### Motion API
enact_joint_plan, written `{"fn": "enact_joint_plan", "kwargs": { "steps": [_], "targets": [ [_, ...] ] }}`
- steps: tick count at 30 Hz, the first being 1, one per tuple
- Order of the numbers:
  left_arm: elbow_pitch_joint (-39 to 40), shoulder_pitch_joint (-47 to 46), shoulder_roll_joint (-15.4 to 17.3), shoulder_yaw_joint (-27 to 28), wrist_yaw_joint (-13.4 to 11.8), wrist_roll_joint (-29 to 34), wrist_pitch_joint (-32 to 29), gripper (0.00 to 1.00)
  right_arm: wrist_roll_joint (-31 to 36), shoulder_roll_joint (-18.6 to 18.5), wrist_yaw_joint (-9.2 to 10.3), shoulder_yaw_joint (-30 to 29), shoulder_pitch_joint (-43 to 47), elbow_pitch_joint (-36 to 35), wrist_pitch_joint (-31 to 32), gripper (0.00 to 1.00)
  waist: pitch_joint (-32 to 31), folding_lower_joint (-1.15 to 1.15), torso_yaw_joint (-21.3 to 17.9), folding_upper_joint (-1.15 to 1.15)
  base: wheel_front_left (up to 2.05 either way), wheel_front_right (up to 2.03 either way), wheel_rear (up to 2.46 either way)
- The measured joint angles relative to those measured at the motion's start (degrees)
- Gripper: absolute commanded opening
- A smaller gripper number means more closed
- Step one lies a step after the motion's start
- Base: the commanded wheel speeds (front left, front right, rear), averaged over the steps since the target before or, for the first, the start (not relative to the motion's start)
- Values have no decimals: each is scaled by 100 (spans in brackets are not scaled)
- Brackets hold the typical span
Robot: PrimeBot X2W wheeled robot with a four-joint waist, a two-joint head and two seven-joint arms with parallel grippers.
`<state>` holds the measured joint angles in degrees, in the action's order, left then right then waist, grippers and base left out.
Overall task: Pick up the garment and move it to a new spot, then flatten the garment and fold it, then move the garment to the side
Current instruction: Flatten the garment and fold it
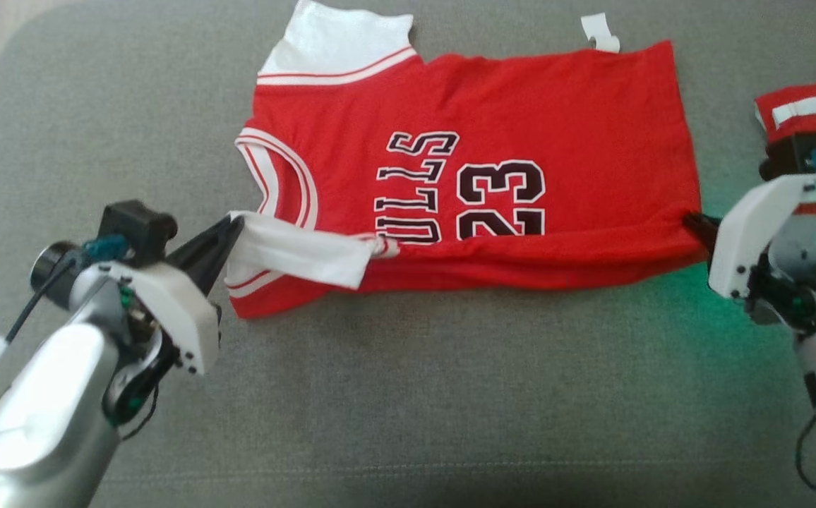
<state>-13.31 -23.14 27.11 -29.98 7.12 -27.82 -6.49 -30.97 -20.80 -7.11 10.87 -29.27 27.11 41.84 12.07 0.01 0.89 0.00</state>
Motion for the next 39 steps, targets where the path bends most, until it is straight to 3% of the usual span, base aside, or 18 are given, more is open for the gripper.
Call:
{"fn": "enact_joint_plan", "kwargs": {
  "steps": [15,16,17,18,19,21,29,35,39],
  "targets": [
    [-1043,-994,-183,-552,2,-103,335,0,153,192,0,121,-806,871,-458,0,452,0,-84,0,0,0,0],
    [-1113,-1051,-187,-588,2,-101,374,0,198,192,0,144,-821,894,-571,39,469,0,-88,0,0,0,0],
    [-1181,-1111,-198,-613,2,-100,431,0,255,193,0,146,-843,920,-710,100,486,0,-93,0,0,0,0],
    [-1266,-1176,-232,-612,1,-99,515,73,285,199,0,144,-888,968,-828,100,501,0,-99,0,0,0,0],
    [-1344,-1247,-272,-611,-8,-94,597,100,285,202,0,145,-928,998,-961,100,510,0,-106,0,0,0,0],
    [-1666,-1504,-509,-453,-243,-65,996,100,339,205,0,207,-1068,978,-1818,100,497,0,-145,0,0,0,0],
    [-1894,-1570,-1009,359,-933,-383,2025,100,636,189,0,389,-1024,753,-3902,100,239,-1,-201,0,0,0,0],
    [-808,-864,-1412,1229,-1257,-291,2079,100,1066,229,0,204,-335,435,-5141,100,-61,-1,-191,0,0,0,0],
    [-104,15,-1764,1605,-1276,160,2118,100,1380,439,0,-168,252,120,-5478,100,-261,-1,-167,0,0,0,0]
  ]
}}
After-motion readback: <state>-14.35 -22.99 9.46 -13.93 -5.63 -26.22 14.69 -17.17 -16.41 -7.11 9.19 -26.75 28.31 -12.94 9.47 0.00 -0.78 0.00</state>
